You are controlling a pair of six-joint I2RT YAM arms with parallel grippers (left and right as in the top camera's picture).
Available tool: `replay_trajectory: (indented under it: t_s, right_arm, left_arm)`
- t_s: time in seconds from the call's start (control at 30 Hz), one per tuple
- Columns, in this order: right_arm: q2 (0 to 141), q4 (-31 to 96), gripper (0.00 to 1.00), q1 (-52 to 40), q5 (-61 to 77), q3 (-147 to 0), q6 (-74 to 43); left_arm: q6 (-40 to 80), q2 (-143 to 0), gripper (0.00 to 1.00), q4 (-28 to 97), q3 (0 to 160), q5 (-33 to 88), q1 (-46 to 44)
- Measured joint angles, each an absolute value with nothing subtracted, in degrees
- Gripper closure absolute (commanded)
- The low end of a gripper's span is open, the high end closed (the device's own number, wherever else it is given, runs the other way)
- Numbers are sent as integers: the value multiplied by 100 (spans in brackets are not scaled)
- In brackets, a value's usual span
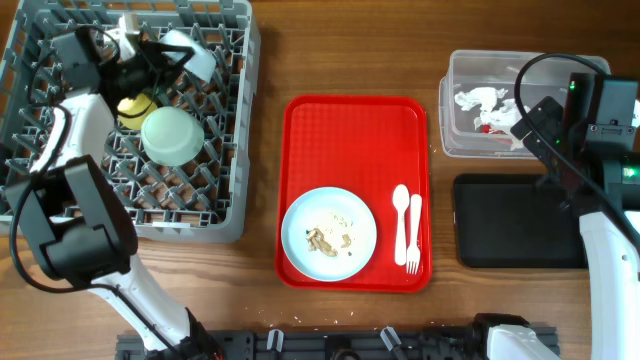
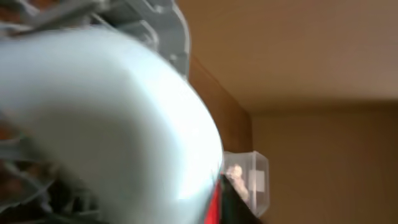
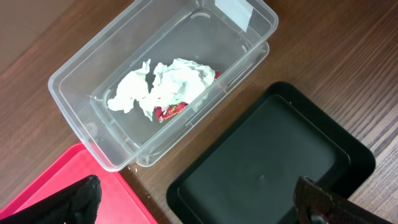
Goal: Sort waste into correct bins and load items into the dishwasher rack
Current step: 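Place the small bowl upside down in the rack and release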
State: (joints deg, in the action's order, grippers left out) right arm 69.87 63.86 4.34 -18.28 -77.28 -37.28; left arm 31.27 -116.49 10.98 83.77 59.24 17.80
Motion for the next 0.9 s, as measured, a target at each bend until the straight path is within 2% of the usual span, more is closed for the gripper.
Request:
replay_trajectory:
  t_s: [0.03,0.07,0.2,0.47,0.53,0.57,0.63,0.67,0.9]
  right_arm:
    - [6987,6386,0,434,-1828,-7728,-3728]
    - [6987,6386,0,434,-1828,-7728,-3728]
    - [6987,6383,0,434,-1828,-7728,-3728]
    - [6987,6386,0,434,-1828,-7728,-3728]
    - [6987,6383,0,434,-1828,-7728,-3728]
    - [6987,6383,0,434,-1828,-7728,-3728]
    - [6987,6383,0,434,-1828,-7728,-3728]
    - [6987,6386,0,434,-1828,-7728,-3728]
    - [6987,6383,0,434,-1828,-7728,-3728]
  left_arm:
    - [3103,-11664,54,1118,8374,5929,1822]
    - [3114,-11686,50,1168,8372,5929,1883]
    - [3096,-11703,41,1400,8357,5929,2025]
    - [3057,-11419,39,2331,8344,5522,2078]
    - [2998,-11190,45,2716,8342,5183,2075]
    - [2923,-10993,53,3013,8342,4858,2078]
    - [2856,-10748,85,3295,8342,4477,2078]
    - [2818,-10665,96,3365,8342,4331,2078]
    - [2689,-10156,96,2899,8342,3789,1986]
